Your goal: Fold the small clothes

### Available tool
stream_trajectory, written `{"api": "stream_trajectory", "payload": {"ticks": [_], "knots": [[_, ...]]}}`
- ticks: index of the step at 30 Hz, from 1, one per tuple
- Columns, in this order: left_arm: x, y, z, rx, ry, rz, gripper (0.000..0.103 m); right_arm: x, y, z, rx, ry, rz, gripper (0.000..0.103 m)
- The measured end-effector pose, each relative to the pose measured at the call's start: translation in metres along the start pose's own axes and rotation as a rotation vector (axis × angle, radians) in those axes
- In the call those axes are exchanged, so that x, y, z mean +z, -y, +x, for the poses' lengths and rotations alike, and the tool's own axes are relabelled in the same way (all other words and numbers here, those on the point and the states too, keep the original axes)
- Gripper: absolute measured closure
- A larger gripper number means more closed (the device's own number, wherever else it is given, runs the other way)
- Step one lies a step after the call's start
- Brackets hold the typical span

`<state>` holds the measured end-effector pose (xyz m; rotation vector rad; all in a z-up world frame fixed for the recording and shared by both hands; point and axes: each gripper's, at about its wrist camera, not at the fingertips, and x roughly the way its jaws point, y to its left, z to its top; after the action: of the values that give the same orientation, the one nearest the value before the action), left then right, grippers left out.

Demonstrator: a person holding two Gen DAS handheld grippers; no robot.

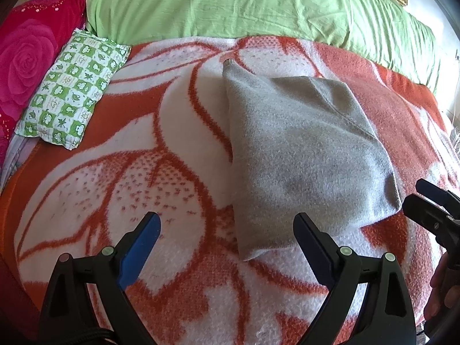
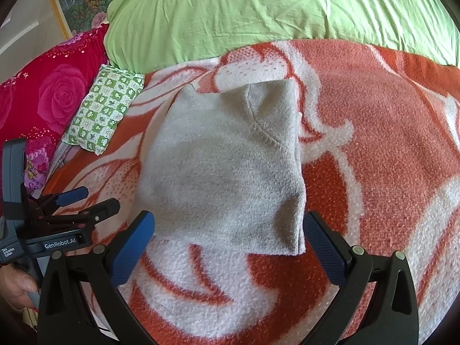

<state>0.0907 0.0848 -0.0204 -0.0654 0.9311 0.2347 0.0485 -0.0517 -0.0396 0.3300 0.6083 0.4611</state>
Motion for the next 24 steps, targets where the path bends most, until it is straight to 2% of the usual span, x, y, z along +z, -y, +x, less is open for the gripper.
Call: {"api": "stream_trajectory", "payload": {"ticks": [24], "knots": [[-0.0012,-0.0005,-0.0055,0.019,0.014,0.0,0.008,0.0038,-0.0046,0.0045,0.041,-0.008,0.002,0.0]]}}
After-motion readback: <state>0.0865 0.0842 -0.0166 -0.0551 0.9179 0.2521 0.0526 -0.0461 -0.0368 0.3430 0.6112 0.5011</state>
